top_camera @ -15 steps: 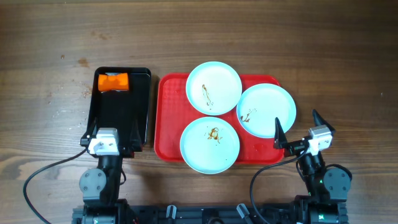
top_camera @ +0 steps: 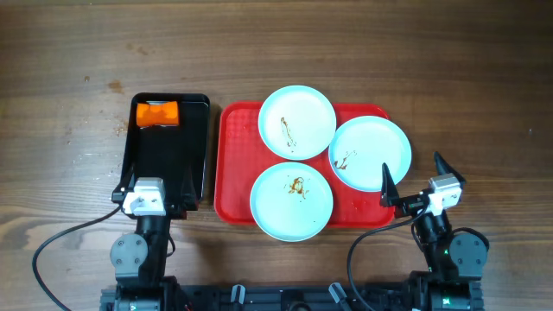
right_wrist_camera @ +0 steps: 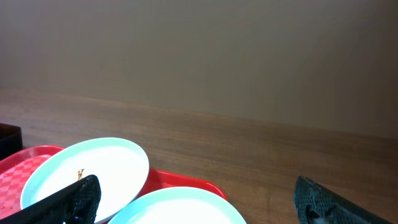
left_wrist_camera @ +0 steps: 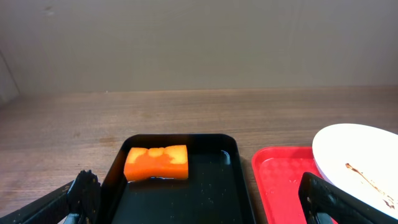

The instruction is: Clean dirty plates on tray and stack at the side

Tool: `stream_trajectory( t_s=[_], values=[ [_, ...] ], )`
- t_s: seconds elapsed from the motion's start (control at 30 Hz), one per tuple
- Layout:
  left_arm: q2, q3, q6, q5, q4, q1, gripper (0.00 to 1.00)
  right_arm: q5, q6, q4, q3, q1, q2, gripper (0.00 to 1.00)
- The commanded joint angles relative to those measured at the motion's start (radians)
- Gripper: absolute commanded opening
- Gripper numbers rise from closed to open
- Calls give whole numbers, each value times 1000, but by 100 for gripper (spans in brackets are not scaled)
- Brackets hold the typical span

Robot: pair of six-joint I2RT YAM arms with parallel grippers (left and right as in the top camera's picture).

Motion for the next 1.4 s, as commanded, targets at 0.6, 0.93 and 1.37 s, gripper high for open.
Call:
stream_trajectory(
  t_s=[0.6,0.93,1.37],
  values=[
    [-5,-3,19,16,-7,2,100,-13,6,3,-1,3,8,100],
    [60,69,-162,181,-78,2,100,-13,6,3,-1,3,8,100],
    [1110,1145,-163,182,-898,2,100,-13,6,3,-1,3,8,100]
  ],
)
